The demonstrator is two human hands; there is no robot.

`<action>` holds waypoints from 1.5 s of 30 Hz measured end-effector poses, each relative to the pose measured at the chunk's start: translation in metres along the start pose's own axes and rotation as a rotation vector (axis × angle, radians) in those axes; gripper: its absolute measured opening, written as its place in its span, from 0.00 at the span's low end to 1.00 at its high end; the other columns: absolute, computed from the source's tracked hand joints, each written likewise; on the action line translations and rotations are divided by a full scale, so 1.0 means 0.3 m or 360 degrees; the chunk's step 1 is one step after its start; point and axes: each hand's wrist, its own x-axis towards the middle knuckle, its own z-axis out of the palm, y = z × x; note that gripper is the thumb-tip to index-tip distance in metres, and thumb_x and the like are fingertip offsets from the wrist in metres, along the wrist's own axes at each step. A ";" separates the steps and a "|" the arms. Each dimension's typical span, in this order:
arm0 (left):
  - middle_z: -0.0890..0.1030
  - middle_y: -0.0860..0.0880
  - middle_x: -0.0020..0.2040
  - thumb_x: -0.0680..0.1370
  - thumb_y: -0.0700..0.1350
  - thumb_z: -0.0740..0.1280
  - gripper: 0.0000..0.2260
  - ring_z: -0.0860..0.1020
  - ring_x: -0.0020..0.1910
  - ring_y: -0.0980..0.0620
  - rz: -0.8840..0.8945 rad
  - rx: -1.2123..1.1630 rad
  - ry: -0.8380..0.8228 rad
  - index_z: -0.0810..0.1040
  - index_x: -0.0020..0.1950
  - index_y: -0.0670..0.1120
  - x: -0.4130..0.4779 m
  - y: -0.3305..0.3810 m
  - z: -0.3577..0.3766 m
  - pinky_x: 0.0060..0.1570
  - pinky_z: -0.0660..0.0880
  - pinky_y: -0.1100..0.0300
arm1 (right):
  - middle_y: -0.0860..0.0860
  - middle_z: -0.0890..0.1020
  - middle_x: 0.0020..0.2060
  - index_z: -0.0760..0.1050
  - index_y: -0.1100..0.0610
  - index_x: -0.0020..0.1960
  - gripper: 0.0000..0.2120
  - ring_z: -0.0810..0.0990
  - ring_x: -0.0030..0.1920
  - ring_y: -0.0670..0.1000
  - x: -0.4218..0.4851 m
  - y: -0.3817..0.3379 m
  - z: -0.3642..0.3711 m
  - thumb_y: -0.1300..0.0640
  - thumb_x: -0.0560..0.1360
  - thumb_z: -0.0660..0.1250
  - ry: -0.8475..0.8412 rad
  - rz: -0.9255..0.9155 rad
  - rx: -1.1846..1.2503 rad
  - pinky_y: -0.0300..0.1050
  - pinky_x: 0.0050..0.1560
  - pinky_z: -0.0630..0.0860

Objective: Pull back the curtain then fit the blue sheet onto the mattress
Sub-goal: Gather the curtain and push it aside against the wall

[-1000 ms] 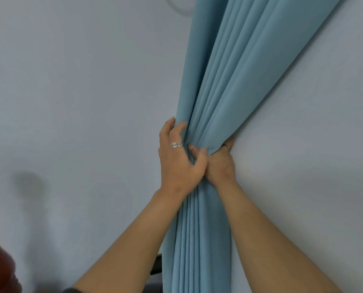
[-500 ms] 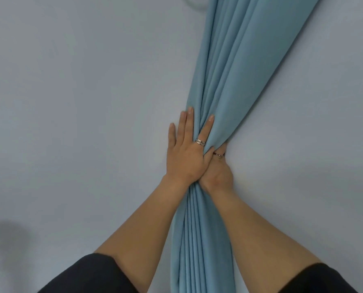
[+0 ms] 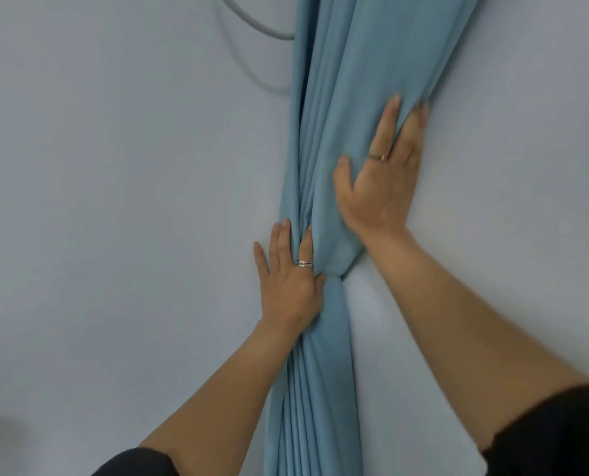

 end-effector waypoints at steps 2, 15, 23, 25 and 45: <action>0.48 0.38 0.80 0.72 0.54 0.72 0.46 0.46 0.80 0.40 -0.0015 -0.0192 0.0130 0.48 0.81 0.47 0.025 0.057 -0.043 0.75 0.50 0.34 | 0.69 0.56 0.76 0.55 0.67 0.78 0.38 0.55 0.78 0.68 0.098 0.022 0.035 0.49 0.75 0.63 -0.0034 -0.0040 -0.0133 0.58 0.77 0.55; 0.52 0.38 0.81 0.77 0.61 0.60 0.36 0.48 0.81 0.42 0.0190 0.0315 0.0410 0.54 0.82 0.51 0.319 -0.116 -0.055 0.74 0.42 0.32 | 0.61 0.54 0.79 0.51 0.56 0.81 0.35 0.52 0.80 0.59 0.143 -0.068 0.398 0.54 0.75 0.52 -0.0220 0.0302 0.0289 0.54 0.78 0.53; 0.54 0.37 0.80 0.78 0.59 0.59 0.33 0.50 0.80 0.41 0.0254 0.0356 0.0551 0.57 0.81 0.49 0.324 -0.122 -0.007 0.76 0.42 0.35 | 0.60 0.54 0.79 0.52 0.59 0.81 0.33 0.51 0.80 0.59 0.180 -0.026 0.435 0.50 0.77 0.51 -0.0322 0.0199 0.0330 0.52 0.79 0.49; 0.54 0.37 0.80 0.79 0.59 0.60 0.33 0.50 0.80 0.41 0.0251 0.0265 0.0467 0.57 0.81 0.48 0.310 -0.109 -0.047 0.76 0.43 0.37 | 0.59 0.48 0.80 0.46 0.57 0.82 0.34 0.46 0.80 0.58 0.196 -0.029 0.382 0.48 0.79 0.48 -0.0566 0.0238 0.0263 0.52 0.80 0.46; 0.83 0.58 0.58 0.76 0.53 0.72 0.21 0.81 0.58 0.59 -0.0717 -0.1902 -0.0889 0.73 0.68 0.56 -0.805 0.199 -0.231 0.56 0.79 0.60 | 0.55 0.47 0.81 0.43 0.51 0.82 0.33 0.47 0.81 0.58 -1.062 -0.126 -0.676 0.48 0.82 0.54 -0.0802 0.0639 0.0023 0.63 0.77 0.50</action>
